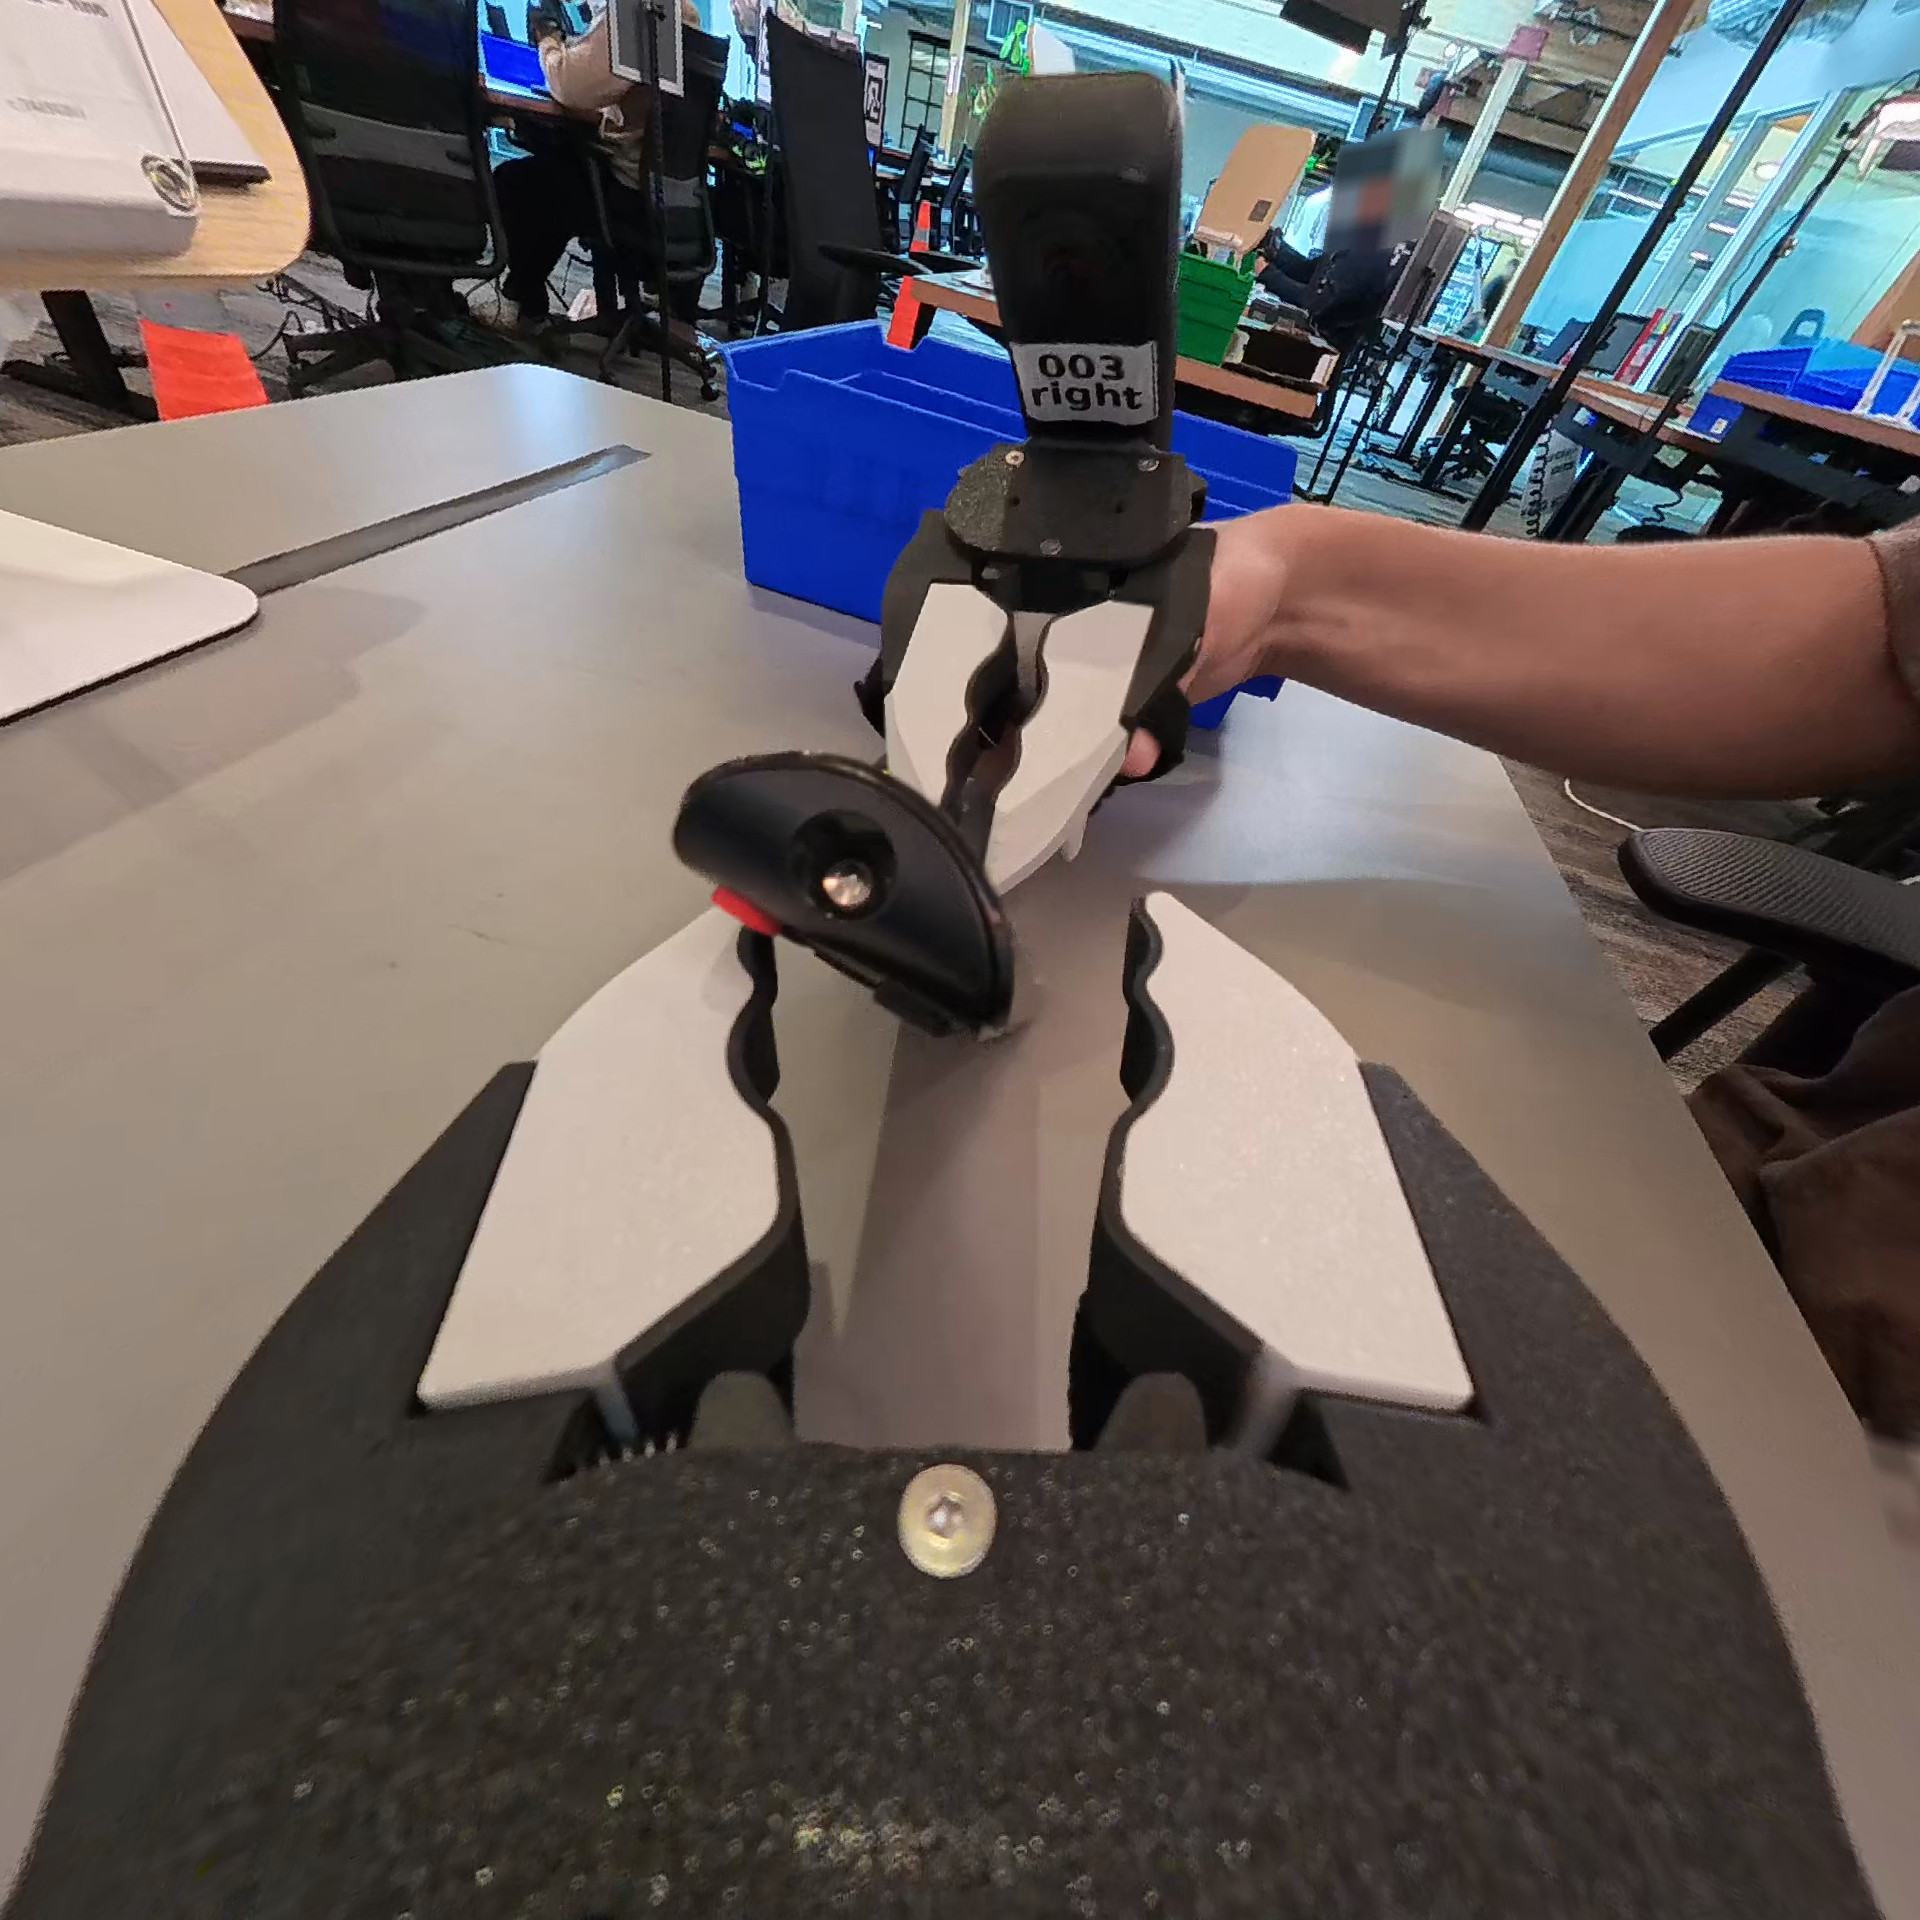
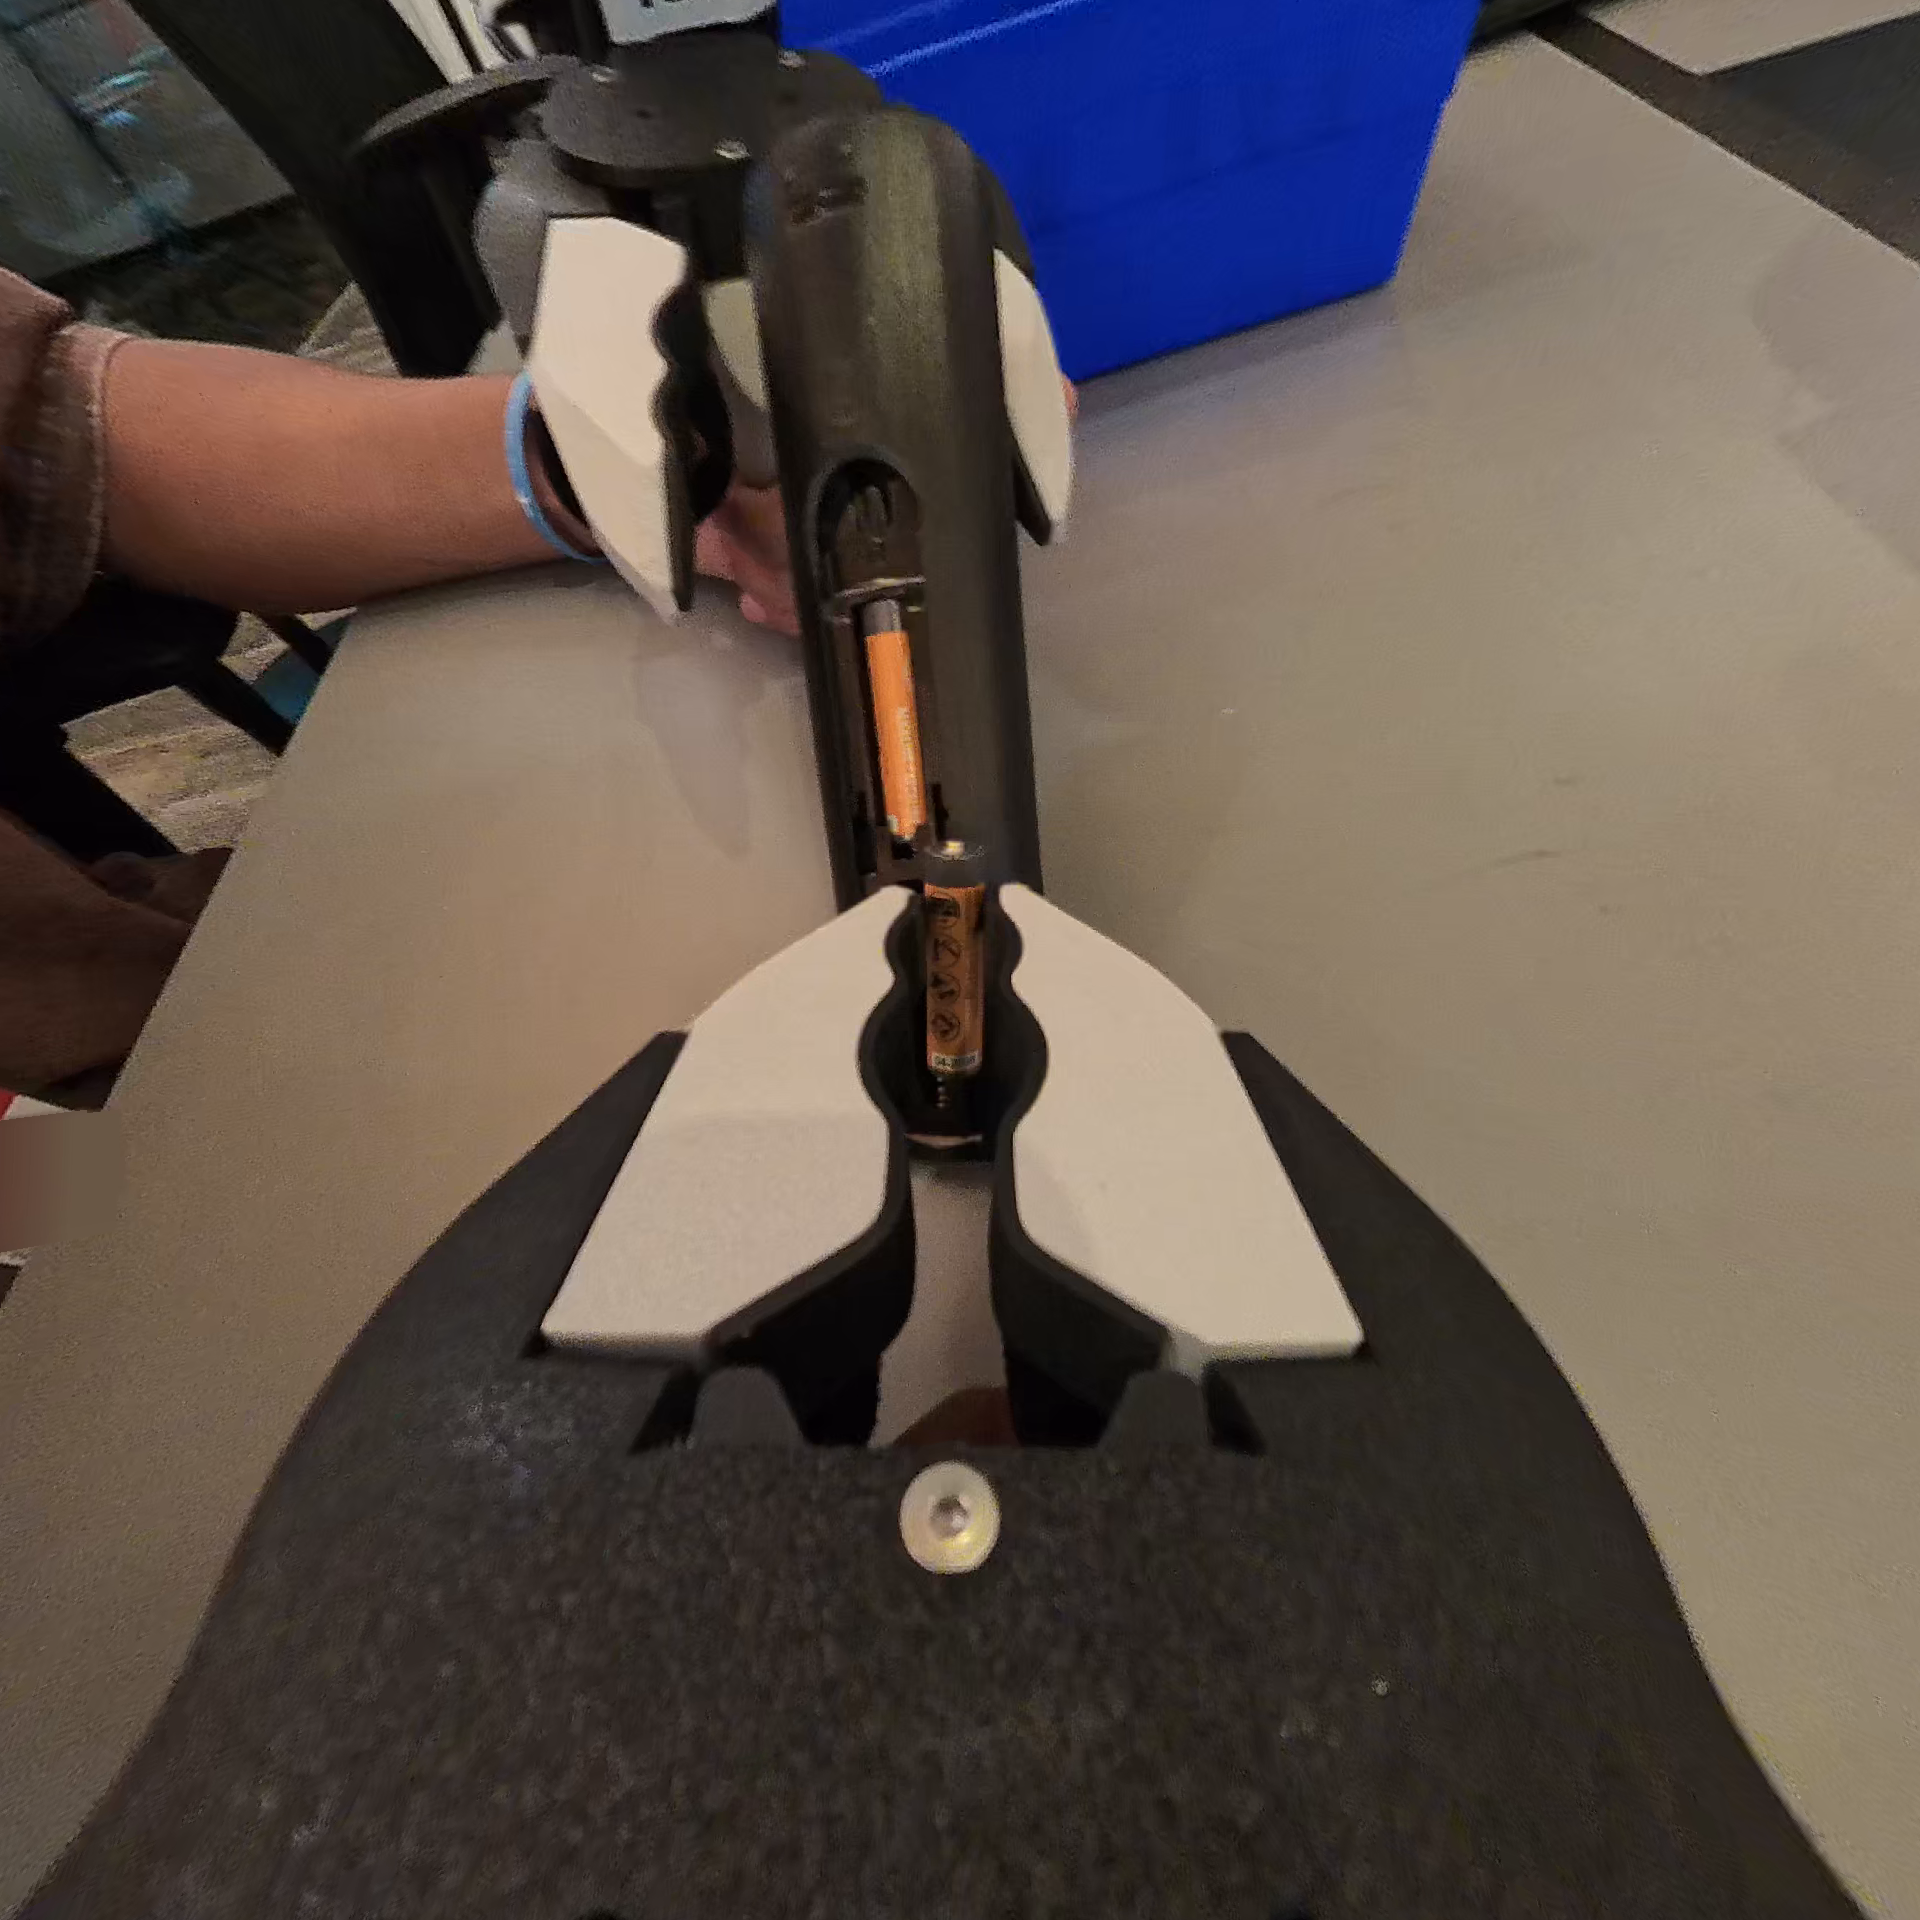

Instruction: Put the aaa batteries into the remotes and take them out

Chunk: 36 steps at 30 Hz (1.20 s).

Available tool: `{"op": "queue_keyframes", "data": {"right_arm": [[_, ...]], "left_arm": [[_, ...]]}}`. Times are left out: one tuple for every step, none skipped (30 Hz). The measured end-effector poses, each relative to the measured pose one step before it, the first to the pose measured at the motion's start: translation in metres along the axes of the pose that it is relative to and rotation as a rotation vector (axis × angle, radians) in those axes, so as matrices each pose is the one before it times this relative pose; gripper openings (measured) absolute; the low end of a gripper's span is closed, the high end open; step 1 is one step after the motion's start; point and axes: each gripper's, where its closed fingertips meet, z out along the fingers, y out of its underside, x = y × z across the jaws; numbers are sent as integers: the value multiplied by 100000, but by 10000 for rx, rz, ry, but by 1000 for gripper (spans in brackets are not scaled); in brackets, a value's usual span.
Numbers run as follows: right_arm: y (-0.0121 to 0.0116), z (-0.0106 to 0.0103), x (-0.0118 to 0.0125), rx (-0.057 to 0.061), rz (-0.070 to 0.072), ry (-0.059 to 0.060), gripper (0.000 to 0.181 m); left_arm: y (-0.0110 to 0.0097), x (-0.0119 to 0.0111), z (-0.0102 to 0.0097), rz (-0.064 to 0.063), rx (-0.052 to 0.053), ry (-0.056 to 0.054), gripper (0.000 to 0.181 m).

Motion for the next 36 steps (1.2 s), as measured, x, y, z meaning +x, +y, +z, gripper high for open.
{"op": "queue_keyframes", "data": {"right_arm": [[175,-1,107,-105,27,82,10],[211,41,-13,-152,-108,78,10],[216,100,48,-176,-175,164,10],[306,165,87,-245,-147,196,10],[198,143,-13,-189,-123,132,10],[-82,73,-12,-15,-79,113,10],[-46,57,-52,-29,-53,55,10],[-2,62,5,-42,-27,63,10],[-7,47,-11,-29,-36,27,10],[-38,50,5,12,-39,3,10],[5,25,-6,5,41,-53,10],[51,21,-18,-13,55,-96,10],[97,-3,16,-43,48,-98,10],[8,-17,-22,4,84,-145,10],[9,-29,-65,-20,2,-164,10],[20,-19,-72,-26,-49,-143,10],[49,-17,-201,-56,-62,-225,10],[79,21,-314,-91,-107,-283,10],[71,81,-247,-80,-146,-195,10],[30,111,-225,-46,-119,-182,10],[0,114,-32,-10,-33,-74,10],[-4,64,54,-25,7,-36,10],[-5,10,65,-44,-39,-16,10],[107,11,196,-112,-33,74,10],[383,64,460,-260,-33,242,10],[229,97,79,-151,1,-24,10],[-133,79,-64,69,10,-81,10],[-20,96,29,-23,-43,26,10],[0,83,176,-91,-83,159,10],[-21,94,72,-98,-120,115,10],[-59,86,-40,-49,-76,38,10],[-45,60,-50,-4,-14,16,10],[-10,78,-42,21,30,-4,10],[-13,36,-32,34,20,0,10],[46,-4,-2,-1,2,28,10],[112,-30,15,-60,-11,42,10]], "left_arm": [[7,-23,4,9,-3,-30,64],[12,-15,27,40,-11,-44,64],[10,14,8,68,-6,-50,64],[-16,47,-17,99,19,-48,64],[-76,-17,-69,110,74,-116,63],[-105,71,-102,129,95,-53,61],[-112,91,-106,132,108,-47,56],[-104,66,-103,129,94,-55,54],[-92,125,-80,144,81,-23,51],[-80,146,-73,149,73,3,49],[-55,120,-39,130,44,-15,49],[-5,27,-9,101,9,-64,49],[26,2,31,86,-16,-71,51],[-7,4,51,85,6,-55,51],[-34,-6,51,75,17,-28,51],[-26,-20,59,44,17,-33,51],[5,-89,77,-2,-13,-57,53],[99,-193,103,-78,-82,-91,59],[162,-199,147,-143,-139,-47,68],[156,-231,160,-190,-147,-23,73],[93,-149,100,-168,-91,28,77],[-16,-25,14,-109,0,94,77],[-132,53,-79,-44,97,104,75],[-249,100,-163,44,186,79,69],[-262,344,-196,138,197,172,59],[-313,465,-157,170,214,167,52],[-224,463,-26,146,140,112,51],[-6,323,116,103,-35,-38,53],[192,361,190,105,-166,-34,56],[313,363,229,75,-238,-24,61],[267,261,199,95,-175,-54,63],[201,224,121,100,-117,-35,61],[95,181,72,97,-69,-18,58],[-45,117,28,78,-16,-36,57],[-19,1,29,28,-57,-71,57],[29,-22,25,-29,-90,-61,57]]}}
